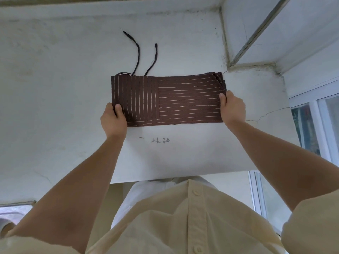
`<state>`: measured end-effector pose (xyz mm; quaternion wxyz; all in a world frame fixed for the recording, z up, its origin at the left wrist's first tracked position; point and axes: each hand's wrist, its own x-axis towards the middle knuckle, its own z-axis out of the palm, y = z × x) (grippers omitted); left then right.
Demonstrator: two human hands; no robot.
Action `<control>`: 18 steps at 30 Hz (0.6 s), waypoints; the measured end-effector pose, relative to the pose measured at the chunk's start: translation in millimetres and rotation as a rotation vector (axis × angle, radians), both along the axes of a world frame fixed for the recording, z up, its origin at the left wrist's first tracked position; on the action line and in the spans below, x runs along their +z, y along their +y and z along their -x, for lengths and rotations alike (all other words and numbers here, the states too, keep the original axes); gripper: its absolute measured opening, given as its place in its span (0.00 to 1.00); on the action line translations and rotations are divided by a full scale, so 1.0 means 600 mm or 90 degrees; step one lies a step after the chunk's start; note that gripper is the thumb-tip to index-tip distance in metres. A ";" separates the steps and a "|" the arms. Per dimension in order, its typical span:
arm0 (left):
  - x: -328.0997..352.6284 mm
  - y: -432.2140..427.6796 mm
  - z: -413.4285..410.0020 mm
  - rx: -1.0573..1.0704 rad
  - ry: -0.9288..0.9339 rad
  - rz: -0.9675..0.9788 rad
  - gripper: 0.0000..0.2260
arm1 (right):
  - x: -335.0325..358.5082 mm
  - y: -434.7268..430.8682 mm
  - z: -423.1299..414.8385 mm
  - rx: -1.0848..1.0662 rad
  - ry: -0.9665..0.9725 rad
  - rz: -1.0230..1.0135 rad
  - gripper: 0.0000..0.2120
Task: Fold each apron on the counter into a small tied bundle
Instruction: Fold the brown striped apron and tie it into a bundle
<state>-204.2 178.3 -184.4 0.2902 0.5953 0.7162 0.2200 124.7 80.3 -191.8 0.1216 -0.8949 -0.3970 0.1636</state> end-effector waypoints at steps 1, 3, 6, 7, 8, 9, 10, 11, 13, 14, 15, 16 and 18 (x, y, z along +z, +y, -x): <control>0.000 0.003 -0.003 0.004 0.016 0.000 0.11 | -0.001 0.002 0.000 -0.006 -0.004 0.004 0.19; -0.003 0.005 -0.006 0.010 0.056 -0.006 0.10 | 0.000 0.006 0.002 -0.018 -0.010 0.009 0.20; -0.009 0.001 0.000 -0.015 0.201 -0.004 0.11 | -0.001 0.012 0.004 -0.021 -0.023 0.041 0.21; -0.010 0.000 0.002 -0.022 0.245 -0.003 0.12 | -0.001 0.014 0.005 -0.021 -0.024 0.051 0.20; -0.010 0.001 0.003 -0.019 0.272 -0.003 0.11 | -0.001 0.015 0.005 -0.022 -0.025 0.054 0.20; -0.008 0.001 0.000 -0.009 0.291 -0.009 0.10 | -0.002 0.015 0.004 -0.028 -0.026 0.054 0.18; -0.004 0.001 -0.005 0.002 0.305 -0.023 0.10 | -0.001 0.014 0.005 -0.039 -0.021 0.046 0.16; 0.001 0.002 -0.011 0.008 0.315 -0.060 0.14 | 0.001 0.014 0.007 -0.056 -0.011 0.032 0.13; 0.009 0.006 -0.023 -0.059 0.328 -0.160 0.23 | 0.011 0.015 0.018 -0.075 -0.008 -0.011 0.13; 0.011 0.008 -0.029 -0.133 0.328 -0.191 0.24 | 0.015 0.018 0.024 -0.062 -0.047 -0.039 0.17; 0.012 0.010 -0.036 -0.211 0.324 -0.209 0.23 | 0.019 0.024 0.032 -0.033 -0.103 -0.067 0.20; 0.014 0.011 -0.044 -0.282 0.320 -0.219 0.22 | 0.021 0.032 0.042 0.004 -0.150 -0.092 0.23; 0.014 0.016 -0.066 -0.401 0.338 -0.223 0.22 | 0.027 0.054 0.074 0.114 -0.169 -0.105 0.26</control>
